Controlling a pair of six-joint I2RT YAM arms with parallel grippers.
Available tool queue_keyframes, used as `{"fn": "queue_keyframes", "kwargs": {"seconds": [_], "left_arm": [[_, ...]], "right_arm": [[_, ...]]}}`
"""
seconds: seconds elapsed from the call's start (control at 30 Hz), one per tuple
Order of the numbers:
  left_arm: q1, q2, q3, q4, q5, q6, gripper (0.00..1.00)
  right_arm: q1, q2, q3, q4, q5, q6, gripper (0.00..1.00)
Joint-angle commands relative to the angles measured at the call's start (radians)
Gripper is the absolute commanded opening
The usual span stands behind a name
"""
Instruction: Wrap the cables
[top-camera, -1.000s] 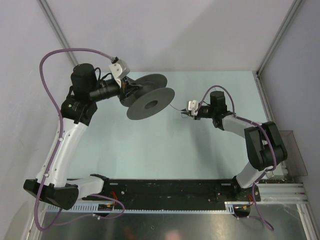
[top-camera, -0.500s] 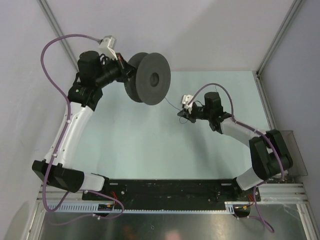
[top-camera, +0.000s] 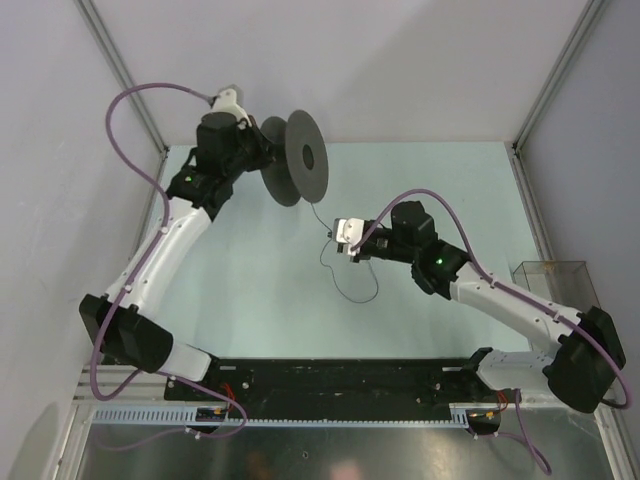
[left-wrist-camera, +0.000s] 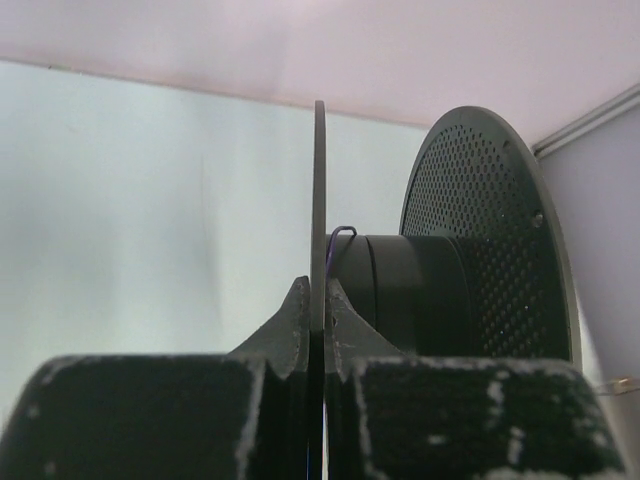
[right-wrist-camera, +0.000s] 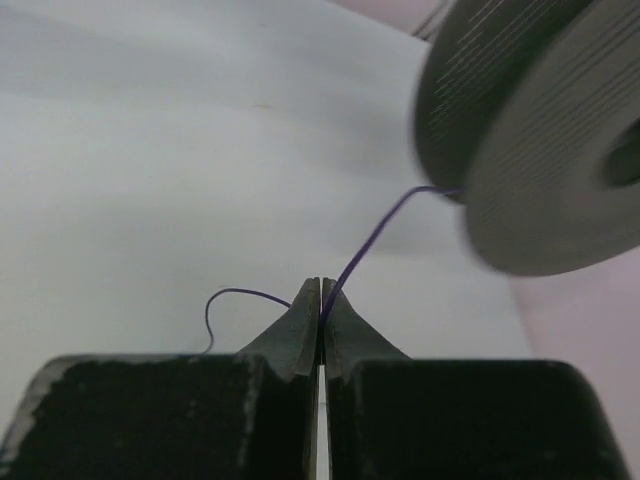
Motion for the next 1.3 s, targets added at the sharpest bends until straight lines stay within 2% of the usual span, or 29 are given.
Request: {"fn": "queue_keyframes", "kwargs": {"seconds": [0.0, 0.13, 0.3, 0.47, 0.63, 0.9, 1.03, 1.13, 1.27], "left_arm": [[-0.045, -0.009, -0.052, 0.082, -0.117, 0.076, 0.00], [-0.075, -0.019, -0.100, 0.082, -0.113, 0.104, 0.00], [-0.113, -0.043, -0.141, 0.083, -0.128, 0.166, 0.00], [-0.156, -0.059, -0.175, 0.082, -0.119, 0.231, 0.00], [-0.188, -0.086, -0.217, 0.083, -0.023, 0.322, 0.00], [-0.196, -0.168, -0.292, 0.083, 0.230, 0.487, 0.00], [-0.189, -0.246, -0.336, 0.071, 0.391, 0.586, 0.00], [-0.164, -0.286, -0.346, 0.067, 0.479, 0.593, 0.00], [-0.088, -0.300, -0.301, 0.067, 0.648, 0.543, 0.00]], "right_arm": [[0.048, -0.029, 0.053, 0.074, 0.208, -0.111, 0.00], [0.068, -0.007, 0.056, 0.271, 0.361, -0.160, 0.00], [0.075, 0.028, 0.070, 0.482, 0.466, -0.205, 0.00], [0.070, 0.060, 0.101, 0.597, 0.504, -0.211, 0.01], [0.029, 0.111, 0.153, 0.673, 0.535, -0.218, 0.06], [-0.111, 0.162, 0.232, 0.663, 0.525, -0.176, 0.12], [-0.213, 0.151, 0.244, 0.595, 0.434, -0.094, 0.18], [-0.284, 0.134, 0.245, 0.494, 0.339, -0.034, 0.18], [-0.371, 0.131, 0.244, 0.352, 0.262, 0.009, 0.12]]}}
